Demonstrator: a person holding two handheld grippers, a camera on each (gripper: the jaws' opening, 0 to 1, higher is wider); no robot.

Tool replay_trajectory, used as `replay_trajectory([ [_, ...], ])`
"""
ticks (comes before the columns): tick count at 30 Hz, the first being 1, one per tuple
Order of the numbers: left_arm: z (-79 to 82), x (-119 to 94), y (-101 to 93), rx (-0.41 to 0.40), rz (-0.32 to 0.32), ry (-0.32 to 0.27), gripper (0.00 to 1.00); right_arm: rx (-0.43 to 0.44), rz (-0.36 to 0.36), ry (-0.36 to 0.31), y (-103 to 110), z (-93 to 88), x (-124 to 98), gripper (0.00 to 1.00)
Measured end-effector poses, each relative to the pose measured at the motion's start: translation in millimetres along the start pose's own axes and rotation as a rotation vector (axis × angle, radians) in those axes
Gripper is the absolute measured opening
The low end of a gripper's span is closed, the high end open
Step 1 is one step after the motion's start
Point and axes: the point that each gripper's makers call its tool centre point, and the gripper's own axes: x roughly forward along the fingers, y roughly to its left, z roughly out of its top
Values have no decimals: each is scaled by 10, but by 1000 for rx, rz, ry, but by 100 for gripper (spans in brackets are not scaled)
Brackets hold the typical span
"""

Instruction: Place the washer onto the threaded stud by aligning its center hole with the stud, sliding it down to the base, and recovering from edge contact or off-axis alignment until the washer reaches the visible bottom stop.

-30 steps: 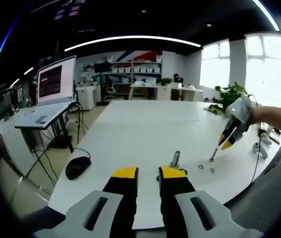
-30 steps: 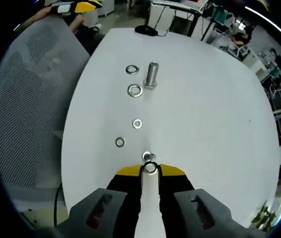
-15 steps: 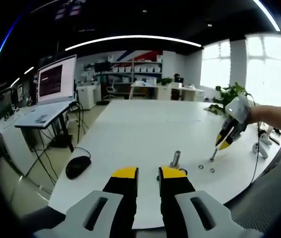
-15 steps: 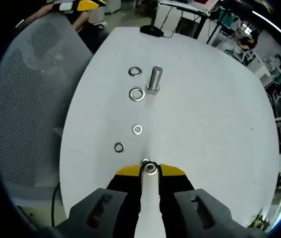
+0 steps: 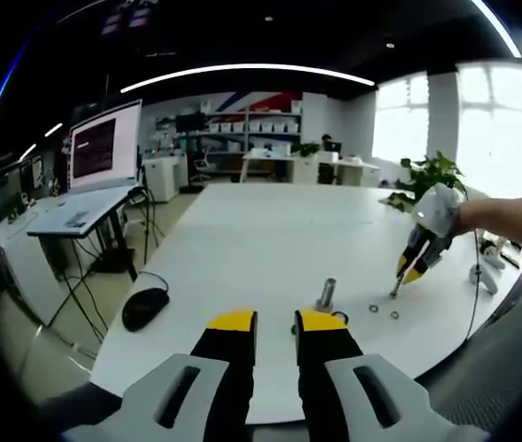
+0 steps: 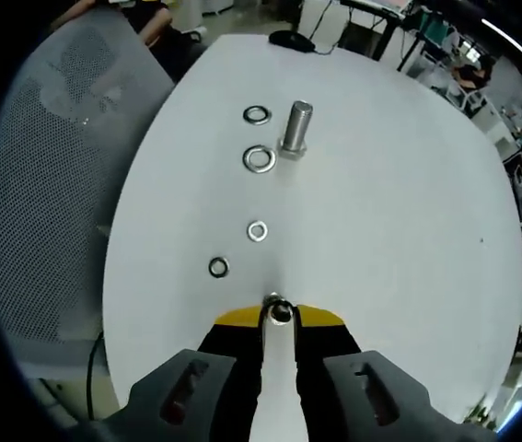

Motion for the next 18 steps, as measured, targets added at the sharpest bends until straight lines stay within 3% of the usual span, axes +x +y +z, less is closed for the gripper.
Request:
replay_trajectory([
  [18,-20,3,0,3,0,11,14,12,45,40,35,-99,262,13],
])
